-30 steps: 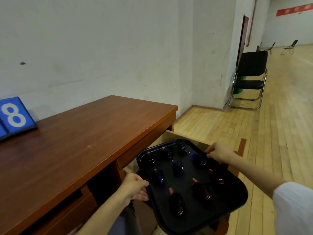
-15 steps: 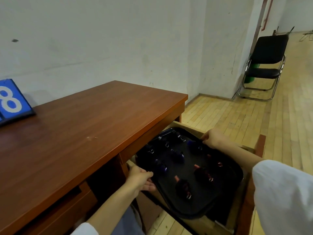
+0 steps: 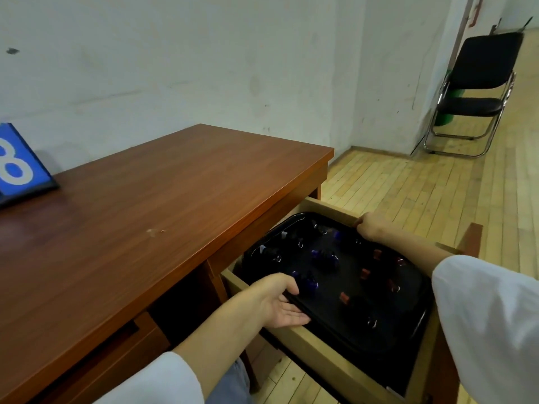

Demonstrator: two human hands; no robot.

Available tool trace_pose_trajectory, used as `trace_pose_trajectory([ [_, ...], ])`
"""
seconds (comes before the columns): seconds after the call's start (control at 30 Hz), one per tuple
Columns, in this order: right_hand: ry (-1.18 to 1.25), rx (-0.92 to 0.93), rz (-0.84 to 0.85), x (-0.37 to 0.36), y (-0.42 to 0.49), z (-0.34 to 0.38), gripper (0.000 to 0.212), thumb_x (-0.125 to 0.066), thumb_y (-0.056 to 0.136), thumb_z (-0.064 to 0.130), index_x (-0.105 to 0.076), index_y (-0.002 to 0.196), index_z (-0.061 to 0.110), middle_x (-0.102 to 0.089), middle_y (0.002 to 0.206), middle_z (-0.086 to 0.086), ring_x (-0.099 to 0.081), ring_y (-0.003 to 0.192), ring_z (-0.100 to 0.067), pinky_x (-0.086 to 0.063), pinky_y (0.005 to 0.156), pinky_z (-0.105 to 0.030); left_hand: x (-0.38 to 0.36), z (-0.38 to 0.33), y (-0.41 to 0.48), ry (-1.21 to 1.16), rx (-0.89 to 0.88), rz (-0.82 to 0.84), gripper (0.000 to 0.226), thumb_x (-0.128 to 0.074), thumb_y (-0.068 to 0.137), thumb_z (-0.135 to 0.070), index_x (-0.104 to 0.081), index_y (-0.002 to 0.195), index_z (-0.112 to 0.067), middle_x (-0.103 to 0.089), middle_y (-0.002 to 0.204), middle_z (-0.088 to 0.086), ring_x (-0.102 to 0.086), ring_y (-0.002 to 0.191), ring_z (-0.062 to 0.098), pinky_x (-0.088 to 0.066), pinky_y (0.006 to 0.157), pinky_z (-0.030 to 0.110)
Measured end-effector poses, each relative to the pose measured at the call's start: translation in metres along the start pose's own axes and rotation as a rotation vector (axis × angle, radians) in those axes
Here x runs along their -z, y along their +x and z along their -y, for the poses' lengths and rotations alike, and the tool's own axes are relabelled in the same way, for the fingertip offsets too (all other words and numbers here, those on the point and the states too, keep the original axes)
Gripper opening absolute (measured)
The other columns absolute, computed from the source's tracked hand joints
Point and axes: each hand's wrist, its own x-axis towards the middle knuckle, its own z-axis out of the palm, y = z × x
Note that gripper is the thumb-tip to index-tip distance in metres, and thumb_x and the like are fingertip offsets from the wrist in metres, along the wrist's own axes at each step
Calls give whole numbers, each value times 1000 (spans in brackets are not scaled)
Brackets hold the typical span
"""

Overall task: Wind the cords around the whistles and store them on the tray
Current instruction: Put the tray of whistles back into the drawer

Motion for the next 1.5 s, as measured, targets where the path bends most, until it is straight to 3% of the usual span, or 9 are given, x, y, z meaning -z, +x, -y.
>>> trace_pose_trajectory([
  [0.27,-76,6,36,-17,4,-6,22,-40,90,9,-51,72,5,-56,84,-13,-54,76,-26,-41,62,-28,-16,-13,15,-78,68,0,99,-48,69,18,-7,150,-21,-5,155,21,-16,140,44,-28,107,59],
  [0.37,-76,-5,68,-25,10,-11,20,-39,90,10,-49,73,6,-55,85,-13,-54,76,-27,-40,61,-29,-25,-8,23,-87,112,-39,113,-51,57,20,-4,150,-25,-1,155,20,-11,140,45,-22,107,64],
  [0.5,-82,-23,98,-36,19,-15,16,-37,91,13,-51,91,4,-52,92,-13,-51,82,-28,-39,69,-30,-35,4,36,-78,128,-119,90,-43,74,20,-6,149,-13,-4,155,20,-9,140,45,-16,111,61],
  [0.87,12,-18,222,-51,29,-29,22,-36,90,5,-52,76,3,-55,78,-11,-48,60,-18,-33,48,-27,-50,22,49,-28,140,-177,68,-39,85,15,-10,145,3,-3,154,26,-5,140,47,-7,113,59],
  [1.03,-16,-15,221,-53,27,-29,32,-37,91,4,-45,61,8,-48,64,-5,-45,57,-18,-32,47,-26,-52,25,72,135,189,-218,55,-45,82,6,-34,136,4,-34,142,26,-35,130,44,-24,111,55],
  [1.13,-76,29,141,-51,28,-26,16,-41,87,5,-57,85,3,-56,81,-9,-56,76,-26,-44,62,-30,-42,6,89,267,-109,-394,54,-52,83,1,-37,135,-5,-42,134,19,-49,118,33,-44,98,41],
  [1.23,-56,132,50,-50,39,-11,25,-48,84,8,-59,107,7,-60,100,-9,-59,93,-29,-49,75,-34,-18,-33,98,759,-510,-410,44,-56,86,-1,-45,126,-17,-36,136,9,-50,103,20,-48,76,26],
  [1.33,-37,211,117,-52,54,13,28,-56,84,15,-61,111,10,-64,109,-9,-60,98,-26,-52,85,-39,7,-61,116,1137,-666,-447,23,-60,88,-17,-51,109,-15,-40,130,7,-49,100,18,-44,82,28],
  [1.5,-89,305,134,-80,78,37,43,-67,80,21,-56,120,12,-60,118,-10,-56,108,-26,-49,91,-37,15,-63,152,1311,-503,-437,74,-68,78,-44,-34,134,-9,-27,144,17,-35,130,35,-39,102,44],
])
